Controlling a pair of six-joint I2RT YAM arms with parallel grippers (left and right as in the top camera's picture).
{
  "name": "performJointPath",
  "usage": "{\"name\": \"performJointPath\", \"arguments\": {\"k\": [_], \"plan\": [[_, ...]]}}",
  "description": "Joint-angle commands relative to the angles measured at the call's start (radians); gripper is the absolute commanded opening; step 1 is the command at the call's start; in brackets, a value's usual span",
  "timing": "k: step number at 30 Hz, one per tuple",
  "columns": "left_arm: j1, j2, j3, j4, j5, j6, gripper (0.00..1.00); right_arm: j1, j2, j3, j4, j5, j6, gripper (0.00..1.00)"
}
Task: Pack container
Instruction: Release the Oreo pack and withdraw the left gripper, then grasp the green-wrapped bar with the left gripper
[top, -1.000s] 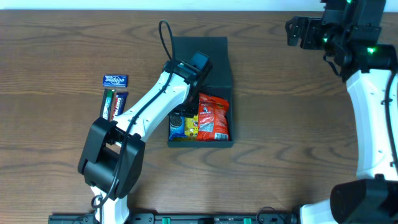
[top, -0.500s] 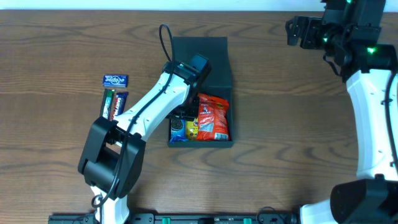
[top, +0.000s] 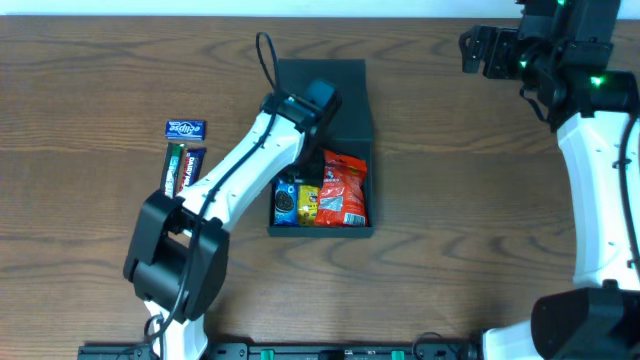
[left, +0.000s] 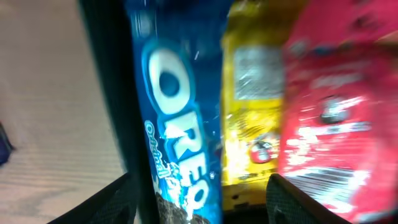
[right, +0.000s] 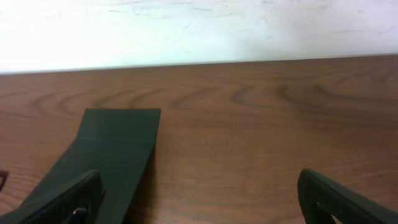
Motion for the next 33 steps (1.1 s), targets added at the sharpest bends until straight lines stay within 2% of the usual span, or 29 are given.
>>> {"name": "performJointPath", "arguments": {"k": [1, 6, 8, 15, 20, 23, 27, 33], "plan": [[0.003, -0.089, 0.081, -0.004, -0.043, 0.030, 0.66, -0.003, -0.022, 0.000, -0.002, -0.007, 0.010, 0.99], [0.032, -0.169, 0.110, 0.004, -0.241, 0.032, 0.77, -0.003, -0.022, 0.000, -0.002, -0.007, 0.010, 0.99], [0.075, -0.185, 0.110, 0.000, -0.266, 0.034, 0.77, -0.003, -0.022, 0.000, -0.003, -0.007, 0.010, 0.99], [0.326, -0.183, 0.086, 0.010, -0.255, 0.107, 0.78, -0.003, -0.022, 0.000, -0.034, -0.008, 0.010, 0.99], [0.478, -0.141, 0.026, 0.109, -0.179, 0.264, 0.79, -0.002, -0.022, 0.000, -0.058, -0.014, 0.010, 0.99], [0.525, -0.089, 0.010, 0.154, -0.163, 0.302, 0.84, -0.002, -0.022, 0.000, -0.068, -0.024, 0.010, 0.99], [0.559, -0.010, 0.010, 0.148, -0.154, 0.218, 0.85, -0.002, -0.022, 0.000, -0.092, -0.026, 0.010, 0.99], [0.565, 0.071, 0.010, 0.072, -0.128, 0.282, 0.77, -0.002, -0.022, -0.001, -0.114, -0.026, 0.010, 0.99]]}}
